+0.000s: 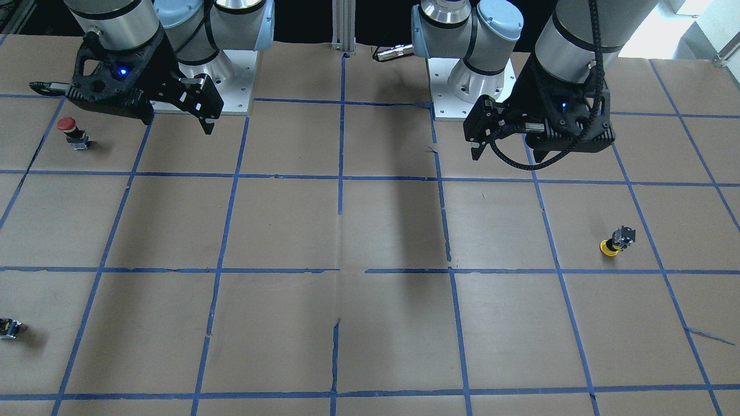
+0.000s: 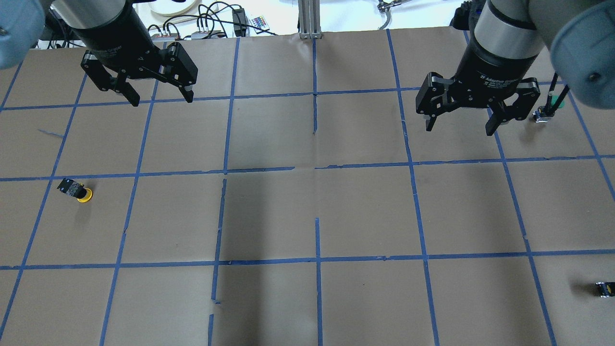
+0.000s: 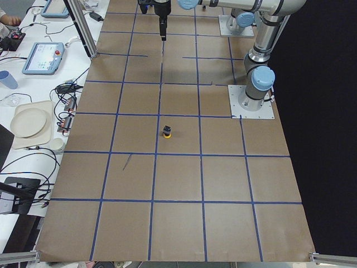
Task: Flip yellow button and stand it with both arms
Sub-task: 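Move the left gripper down toward the yellow button lying on its side, then close the left gripper on the yellow button's black base and lift, then carry the button toward the table center while the right gripper approaches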
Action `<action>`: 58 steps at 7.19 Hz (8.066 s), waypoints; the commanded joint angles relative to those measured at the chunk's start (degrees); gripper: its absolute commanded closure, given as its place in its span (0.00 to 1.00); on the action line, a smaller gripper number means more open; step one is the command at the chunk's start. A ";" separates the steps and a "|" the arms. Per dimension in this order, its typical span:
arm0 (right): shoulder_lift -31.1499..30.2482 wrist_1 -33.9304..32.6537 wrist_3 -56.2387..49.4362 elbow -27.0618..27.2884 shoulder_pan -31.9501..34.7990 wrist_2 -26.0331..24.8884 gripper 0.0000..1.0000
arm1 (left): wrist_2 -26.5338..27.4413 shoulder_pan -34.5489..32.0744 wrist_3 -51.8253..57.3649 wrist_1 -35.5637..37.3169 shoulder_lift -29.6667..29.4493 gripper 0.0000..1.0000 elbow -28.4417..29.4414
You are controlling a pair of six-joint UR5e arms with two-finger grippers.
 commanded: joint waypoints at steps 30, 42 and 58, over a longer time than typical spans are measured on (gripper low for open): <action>0.06 -0.89 -0.68 -0.69 -1.88 -1.67 0.00 | 2.10 38.80 65.45 40.39 -13.41 0.67 -27.53; -0.12 0.86 25.68 -1.04 -4.77 16.29 0.00 | -43.78 19.24 61.76 -17.92 12.07 0.85 -27.27; -2.23 40.93 28.24 1.06 -13.66 61.70 0.00 | -95.99 -0.31 61.32 -33.25 13.22 0.86 -31.57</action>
